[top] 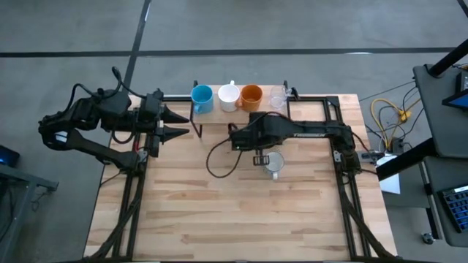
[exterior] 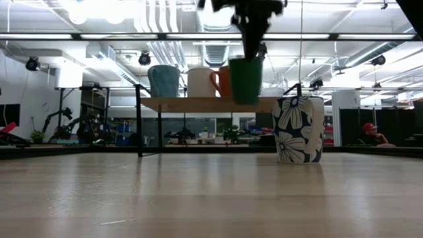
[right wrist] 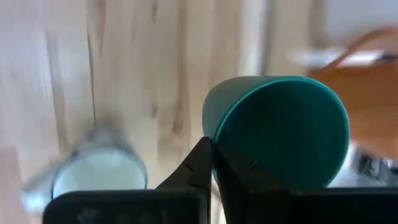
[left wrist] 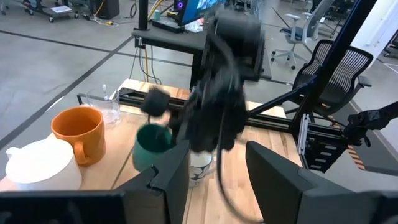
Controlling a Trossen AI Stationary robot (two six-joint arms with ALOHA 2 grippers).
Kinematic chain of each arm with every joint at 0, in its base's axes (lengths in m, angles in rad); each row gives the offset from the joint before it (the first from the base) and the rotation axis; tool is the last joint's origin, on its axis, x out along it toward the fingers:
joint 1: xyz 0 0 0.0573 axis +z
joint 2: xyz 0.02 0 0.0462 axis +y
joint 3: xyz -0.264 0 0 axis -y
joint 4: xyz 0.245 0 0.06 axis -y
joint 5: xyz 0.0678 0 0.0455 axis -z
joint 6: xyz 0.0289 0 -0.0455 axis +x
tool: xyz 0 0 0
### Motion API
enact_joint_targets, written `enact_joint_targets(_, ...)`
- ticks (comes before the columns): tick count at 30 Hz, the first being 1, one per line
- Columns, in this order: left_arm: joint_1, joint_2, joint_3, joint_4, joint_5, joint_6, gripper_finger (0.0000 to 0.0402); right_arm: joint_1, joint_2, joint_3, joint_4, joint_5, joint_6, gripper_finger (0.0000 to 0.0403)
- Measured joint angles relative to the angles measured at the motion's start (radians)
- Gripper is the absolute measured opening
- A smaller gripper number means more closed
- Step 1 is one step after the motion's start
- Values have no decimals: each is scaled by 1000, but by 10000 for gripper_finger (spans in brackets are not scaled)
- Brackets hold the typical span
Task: Stack small to large cups/mugs on shelf
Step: Put the green mug on the shelf
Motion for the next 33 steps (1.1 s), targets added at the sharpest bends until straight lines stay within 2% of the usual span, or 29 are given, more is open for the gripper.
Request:
enact_joint_targets(7, 0, -1, -11, -4, 2, -1, 141, -16, -95, 79, 12, 40, 0, 8)
enact_joint_targets(14, -1, 1, -11, 0, 3, -9, 141, -101, -171, 17, 11, 44, 18, 8)
enact_joint_targets(25, -1, 0, -11, -1, 3, -36, 141, -218, -177, -114, 10, -47, -63, 8)
enact_joint_targets(33, -1, 1, -11, 0, 3, -51, 141, -247, -177, -131, 11, -85, -109, 8)
